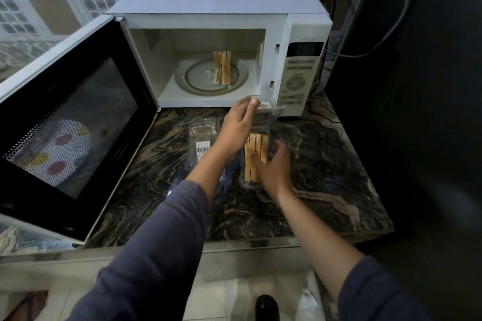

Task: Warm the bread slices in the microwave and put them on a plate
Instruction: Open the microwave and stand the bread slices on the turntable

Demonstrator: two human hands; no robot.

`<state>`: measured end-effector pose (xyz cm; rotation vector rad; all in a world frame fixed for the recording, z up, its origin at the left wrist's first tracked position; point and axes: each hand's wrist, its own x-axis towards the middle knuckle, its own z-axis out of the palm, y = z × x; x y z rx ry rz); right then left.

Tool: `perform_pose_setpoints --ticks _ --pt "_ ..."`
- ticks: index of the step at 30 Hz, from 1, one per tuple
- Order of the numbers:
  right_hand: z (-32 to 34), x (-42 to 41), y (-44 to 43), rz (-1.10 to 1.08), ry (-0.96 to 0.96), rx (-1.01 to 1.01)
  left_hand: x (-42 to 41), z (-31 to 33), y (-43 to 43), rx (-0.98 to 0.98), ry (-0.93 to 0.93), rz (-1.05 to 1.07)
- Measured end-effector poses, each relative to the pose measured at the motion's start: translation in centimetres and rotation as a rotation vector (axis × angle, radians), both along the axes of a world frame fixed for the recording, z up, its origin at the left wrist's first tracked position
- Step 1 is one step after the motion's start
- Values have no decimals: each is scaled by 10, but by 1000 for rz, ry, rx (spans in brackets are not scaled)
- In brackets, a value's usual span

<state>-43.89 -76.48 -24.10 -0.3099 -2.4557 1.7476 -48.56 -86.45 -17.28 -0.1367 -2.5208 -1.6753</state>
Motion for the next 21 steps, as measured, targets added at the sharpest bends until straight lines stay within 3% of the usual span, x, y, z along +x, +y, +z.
perform_pose_setpoints --ticks 5,16,21 --pt "-7 1 -23 7 -74 54 -2 -1 0 -5 11 -23" --pt "-14 -2 -46 -105 -99 386 1 -2 2 -1 2 -46" --pt "-11 -3 -44 -125 -74 306 2 -2 0 -6 5 -47"
